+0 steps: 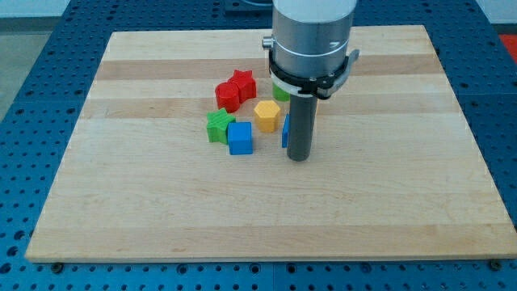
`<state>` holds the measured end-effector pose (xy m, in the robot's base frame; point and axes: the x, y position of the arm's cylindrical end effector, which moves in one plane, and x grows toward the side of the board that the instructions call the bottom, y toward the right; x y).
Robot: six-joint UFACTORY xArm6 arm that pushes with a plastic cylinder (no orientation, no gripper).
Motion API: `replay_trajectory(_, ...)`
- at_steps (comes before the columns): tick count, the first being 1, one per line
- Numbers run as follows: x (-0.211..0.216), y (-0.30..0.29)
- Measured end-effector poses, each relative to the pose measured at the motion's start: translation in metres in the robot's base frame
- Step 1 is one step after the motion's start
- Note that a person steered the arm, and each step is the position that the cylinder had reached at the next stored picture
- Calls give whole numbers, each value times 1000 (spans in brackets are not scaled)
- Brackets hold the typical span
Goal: Push the triangle into the heart
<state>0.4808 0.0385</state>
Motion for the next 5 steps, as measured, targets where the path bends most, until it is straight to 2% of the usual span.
replay_trajectory(5,-20,-39)
